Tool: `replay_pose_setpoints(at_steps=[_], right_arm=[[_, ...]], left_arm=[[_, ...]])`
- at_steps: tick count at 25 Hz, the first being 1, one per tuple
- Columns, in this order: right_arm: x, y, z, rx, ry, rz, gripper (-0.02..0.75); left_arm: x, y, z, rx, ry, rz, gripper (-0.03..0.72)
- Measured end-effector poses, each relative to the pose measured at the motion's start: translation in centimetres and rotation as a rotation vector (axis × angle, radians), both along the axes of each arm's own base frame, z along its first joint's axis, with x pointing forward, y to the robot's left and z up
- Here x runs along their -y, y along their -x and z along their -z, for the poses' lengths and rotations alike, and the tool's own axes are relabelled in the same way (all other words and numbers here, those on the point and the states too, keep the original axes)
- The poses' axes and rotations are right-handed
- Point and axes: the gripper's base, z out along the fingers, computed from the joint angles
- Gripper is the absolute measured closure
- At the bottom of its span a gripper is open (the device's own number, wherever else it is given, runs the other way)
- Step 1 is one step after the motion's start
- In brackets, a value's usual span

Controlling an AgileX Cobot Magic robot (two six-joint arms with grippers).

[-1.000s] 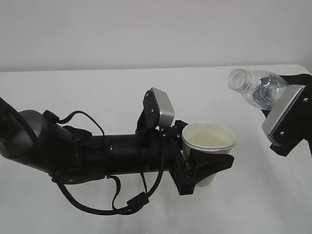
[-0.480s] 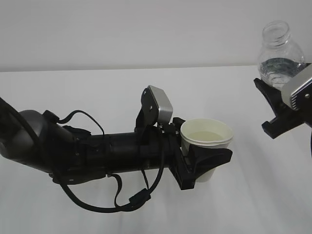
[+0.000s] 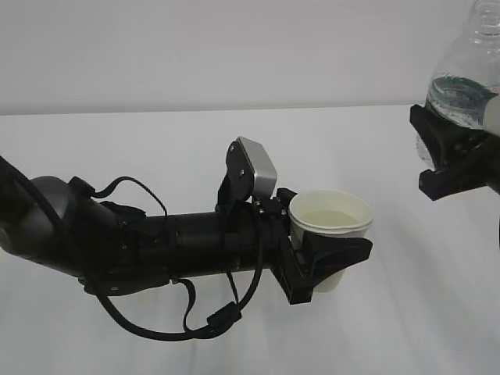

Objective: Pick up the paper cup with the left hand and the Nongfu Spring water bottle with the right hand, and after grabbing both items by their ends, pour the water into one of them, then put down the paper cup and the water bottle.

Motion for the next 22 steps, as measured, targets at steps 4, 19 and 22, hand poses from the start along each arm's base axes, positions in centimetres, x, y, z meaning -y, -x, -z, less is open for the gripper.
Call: replay_pose_setpoints(at_steps=[4,19,22], right_arm=[[0.1,-0.2,0.0,0.013,-0.092,0.015,0.334],[0.8,-2.1,5.2,-0.171,-0.223,0.137,0.334],[0.9,-2.3,5.9,-0.195,-0.222,0.154,0.334]], left_arm=[[0.0,0.0,0.0,0.0,0.0,0.0,0.218],[0.0,0.0,0.0,-0.002,-0.001,-0.004,0.218],[0.0,-0.1,0.0,-0.003,0.001,-0.008,0.218]])
